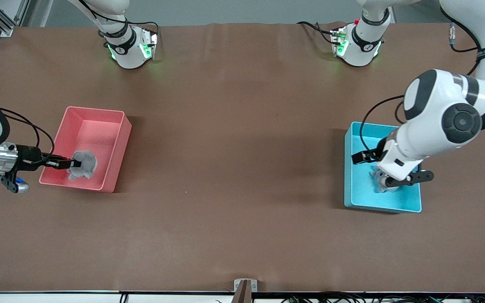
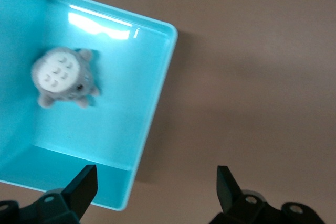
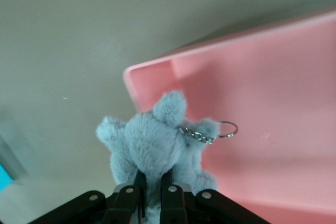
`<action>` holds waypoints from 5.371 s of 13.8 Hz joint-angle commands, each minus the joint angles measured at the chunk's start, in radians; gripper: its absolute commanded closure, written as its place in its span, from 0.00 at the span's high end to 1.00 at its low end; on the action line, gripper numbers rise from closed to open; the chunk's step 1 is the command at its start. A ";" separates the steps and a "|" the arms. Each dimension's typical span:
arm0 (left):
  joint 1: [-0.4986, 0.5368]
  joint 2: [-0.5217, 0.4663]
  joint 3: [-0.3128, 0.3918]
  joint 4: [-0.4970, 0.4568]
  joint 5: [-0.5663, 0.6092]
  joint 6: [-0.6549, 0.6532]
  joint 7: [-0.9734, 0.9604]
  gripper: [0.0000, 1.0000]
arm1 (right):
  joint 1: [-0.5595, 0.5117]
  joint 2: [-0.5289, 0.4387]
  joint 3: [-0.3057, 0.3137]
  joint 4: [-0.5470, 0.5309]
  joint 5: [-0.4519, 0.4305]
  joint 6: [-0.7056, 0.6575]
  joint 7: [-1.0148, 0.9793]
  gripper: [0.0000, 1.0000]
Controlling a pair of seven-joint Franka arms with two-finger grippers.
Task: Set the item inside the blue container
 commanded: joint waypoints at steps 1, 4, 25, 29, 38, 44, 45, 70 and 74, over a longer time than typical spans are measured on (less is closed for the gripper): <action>-0.043 0.012 -0.045 0.012 -0.012 0.042 -0.128 1.00 | 0.153 -0.082 0.003 0.001 -0.022 -0.013 0.304 0.00; -0.138 0.059 -0.045 0.012 -0.012 0.134 -0.290 1.00 | 0.376 -0.099 0.001 0.018 -0.030 0.080 0.660 0.00; -0.239 0.214 -0.045 0.019 -0.014 0.337 -0.559 1.00 | 0.961 0.326 0.000 0.271 -0.622 0.492 1.752 1.00; -0.304 0.294 -0.045 0.020 -0.020 0.490 -0.720 1.00 | 0.839 0.227 0.012 0.263 -0.549 0.379 1.470 1.00; -0.595 0.492 0.075 0.115 -0.012 0.742 -0.986 1.00 | 0.435 -0.022 0.001 0.229 -0.456 -0.031 0.417 1.00; -0.680 0.524 0.131 0.112 -0.007 0.742 -0.986 0.58 | 0.345 -0.183 -0.135 0.108 -0.470 -0.091 -0.024 1.00; -0.677 0.521 0.131 0.112 -0.006 0.741 -0.984 0.34 | 0.366 -0.200 -0.179 0.108 -0.470 -0.112 -0.057 1.00; 0.077 -0.191 0.140 -0.404 0.103 0.236 0.128 1.00 | 0.380 -0.246 -0.243 0.312 -0.453 -0.427 -0.055 1.00; 0.060 -0.159 0.139 -0.160 0.106 0.045 0.123 1.00 | 0.365 -0.324 -0.236 0.246 -0.453 -0.402 -0.061 1.00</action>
